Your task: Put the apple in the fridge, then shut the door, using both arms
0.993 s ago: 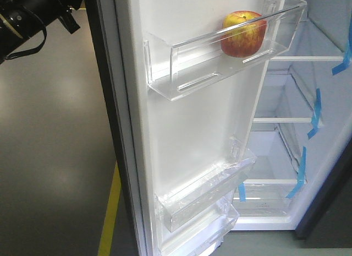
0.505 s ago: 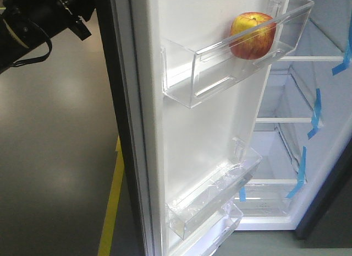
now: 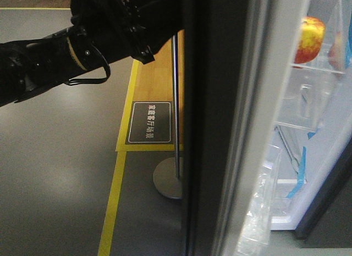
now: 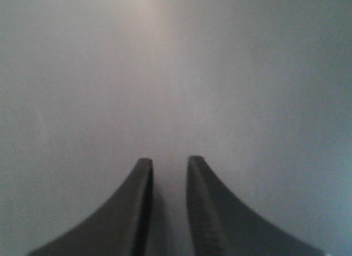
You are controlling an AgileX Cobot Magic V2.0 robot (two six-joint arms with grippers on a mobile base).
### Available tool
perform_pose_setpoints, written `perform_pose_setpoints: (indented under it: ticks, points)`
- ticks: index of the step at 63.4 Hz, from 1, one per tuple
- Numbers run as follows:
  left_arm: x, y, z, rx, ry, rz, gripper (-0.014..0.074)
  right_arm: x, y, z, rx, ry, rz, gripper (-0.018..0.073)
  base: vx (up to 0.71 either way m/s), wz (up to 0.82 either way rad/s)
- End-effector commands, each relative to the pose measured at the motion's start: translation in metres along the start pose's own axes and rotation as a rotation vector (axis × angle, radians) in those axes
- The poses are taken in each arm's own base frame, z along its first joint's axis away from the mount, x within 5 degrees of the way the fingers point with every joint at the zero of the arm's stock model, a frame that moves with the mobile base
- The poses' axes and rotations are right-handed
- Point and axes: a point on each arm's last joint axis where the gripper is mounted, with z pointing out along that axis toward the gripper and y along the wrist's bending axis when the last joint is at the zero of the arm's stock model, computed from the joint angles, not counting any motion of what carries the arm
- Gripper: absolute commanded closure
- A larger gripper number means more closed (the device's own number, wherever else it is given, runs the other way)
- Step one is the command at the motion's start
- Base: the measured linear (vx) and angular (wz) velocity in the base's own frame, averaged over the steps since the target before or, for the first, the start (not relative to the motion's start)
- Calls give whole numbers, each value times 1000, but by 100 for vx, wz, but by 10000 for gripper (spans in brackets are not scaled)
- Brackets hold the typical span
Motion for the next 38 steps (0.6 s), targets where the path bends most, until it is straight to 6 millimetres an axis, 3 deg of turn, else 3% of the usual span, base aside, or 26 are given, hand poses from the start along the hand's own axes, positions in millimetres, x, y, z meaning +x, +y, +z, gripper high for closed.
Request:
perform_pose_setpoints:
  ticks: [1,11,22,28,38]
  points:
    - [-2,-52,-5,239,52,64,395,-13,1,-2,-4,-81,29,563,0,0]
    - [-12,-50,-16,215,18,83,395,-17,-3,-1,31,-109,29,560,0,0]
    - [-23,-46,-26,167,-32,96,395,-28,-25,14,142,-113,30,489,0,0]
    - [-30,-44,-32,136,-63,104,395,-35,-41,30,188,-84,38,393,0,0]
    - [-42,-39,-47,68,-112,126,395,-53,-76,62,305,-82,65,122,0,0]
